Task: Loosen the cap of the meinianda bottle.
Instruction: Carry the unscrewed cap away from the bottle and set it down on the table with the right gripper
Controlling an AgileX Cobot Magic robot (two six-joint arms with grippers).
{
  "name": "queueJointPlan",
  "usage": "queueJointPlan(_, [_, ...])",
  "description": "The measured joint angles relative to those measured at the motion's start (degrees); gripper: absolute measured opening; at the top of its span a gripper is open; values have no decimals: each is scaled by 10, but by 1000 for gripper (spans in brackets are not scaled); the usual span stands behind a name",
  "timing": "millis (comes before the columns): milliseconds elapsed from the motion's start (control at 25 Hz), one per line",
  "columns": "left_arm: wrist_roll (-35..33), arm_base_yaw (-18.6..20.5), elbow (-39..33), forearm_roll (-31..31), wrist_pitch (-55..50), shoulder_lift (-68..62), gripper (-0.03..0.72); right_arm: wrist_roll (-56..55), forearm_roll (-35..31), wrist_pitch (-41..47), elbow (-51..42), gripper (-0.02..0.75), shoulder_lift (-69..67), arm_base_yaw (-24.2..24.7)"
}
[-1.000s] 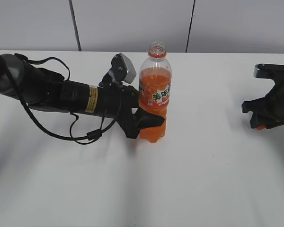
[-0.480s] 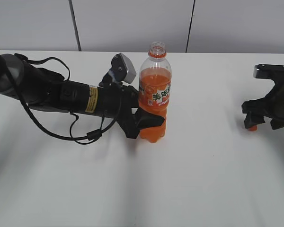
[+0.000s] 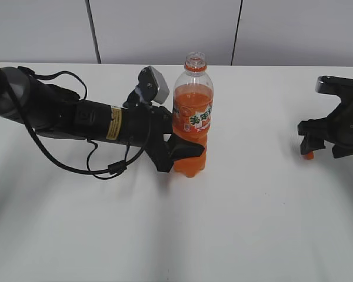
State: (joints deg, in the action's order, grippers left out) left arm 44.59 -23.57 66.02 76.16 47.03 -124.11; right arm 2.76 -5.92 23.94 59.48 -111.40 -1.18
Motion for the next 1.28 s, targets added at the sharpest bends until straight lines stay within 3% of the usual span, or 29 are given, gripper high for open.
queueJointPlan(240, [0, 0, 0, 0, 0, 0, 410, 8, -37, -4, 0, 535, 0, 0])
queueJointPlan(1120, [0, 0, 0, 0, 0, 0, 410, 12, -31, -22, 0, 534, -25, 0])
queueJointPlan(1280, [0, 0, 0, 0, 0, 0, 410, 60, -42, -22, 0, 534, -25, -4])
